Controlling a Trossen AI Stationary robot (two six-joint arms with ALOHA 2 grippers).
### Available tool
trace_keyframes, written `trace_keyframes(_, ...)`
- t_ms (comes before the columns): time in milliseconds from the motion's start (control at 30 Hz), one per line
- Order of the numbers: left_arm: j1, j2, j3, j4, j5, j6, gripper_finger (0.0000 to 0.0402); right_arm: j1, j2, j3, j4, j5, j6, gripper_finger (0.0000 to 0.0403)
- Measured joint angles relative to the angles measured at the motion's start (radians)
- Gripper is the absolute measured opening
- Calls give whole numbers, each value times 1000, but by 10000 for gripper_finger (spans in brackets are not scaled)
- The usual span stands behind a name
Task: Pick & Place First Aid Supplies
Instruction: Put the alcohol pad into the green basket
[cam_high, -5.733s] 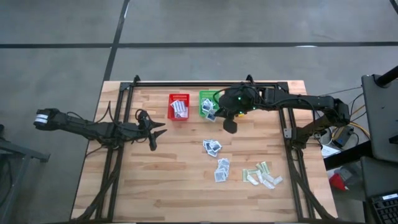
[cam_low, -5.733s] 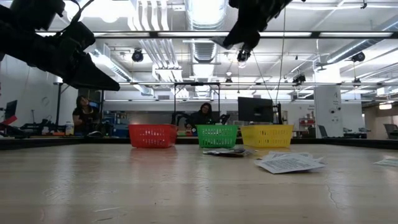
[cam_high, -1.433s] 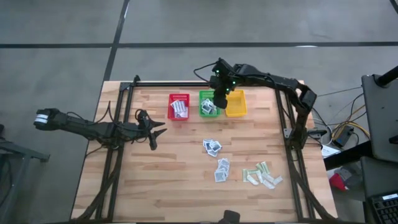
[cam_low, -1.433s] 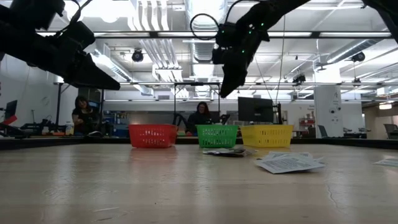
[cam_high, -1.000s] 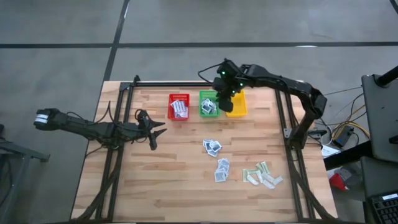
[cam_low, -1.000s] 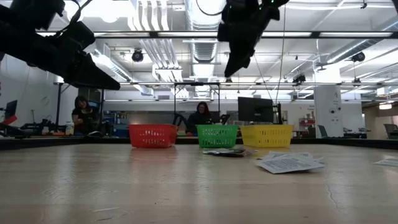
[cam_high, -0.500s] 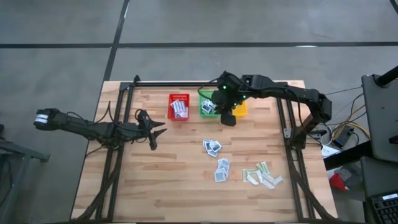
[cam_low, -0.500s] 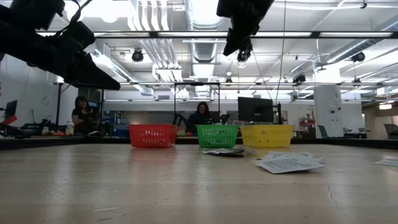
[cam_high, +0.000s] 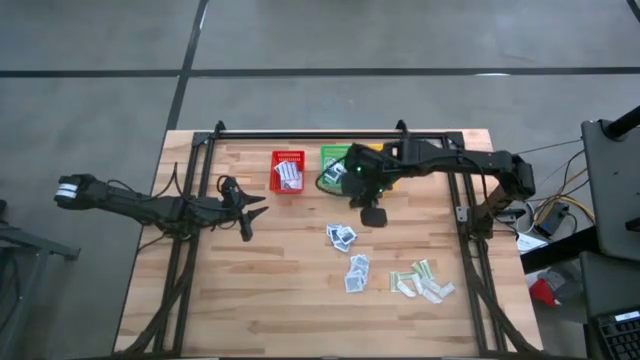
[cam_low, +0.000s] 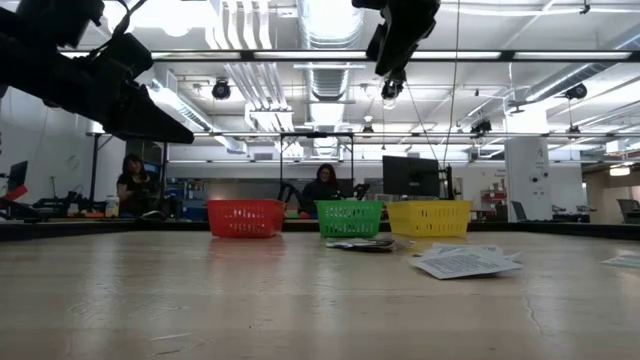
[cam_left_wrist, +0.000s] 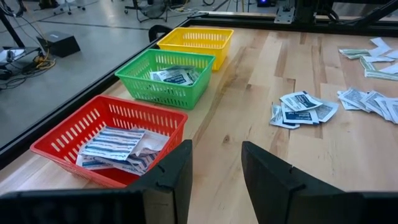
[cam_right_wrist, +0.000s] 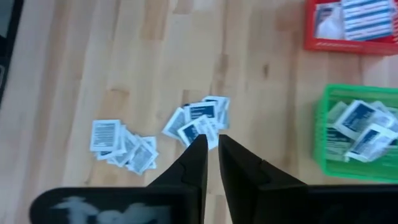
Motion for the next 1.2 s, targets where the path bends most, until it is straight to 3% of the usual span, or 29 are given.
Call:
trace_keyframes(533, 0, 0, 0, 3, 0, -7, 133, 162, 0, -11, -211, 0, 184, 13)
trace_keyframes(833, 0, 0, 0, 3, 0, -8, 133, 193, 0, -59, -208, 0, 264, 13)
trace_keyframes(1200, 0, 0, 0, 3, 0, -8, 133, 190, 0, -212, -79, 10, 202, 13)
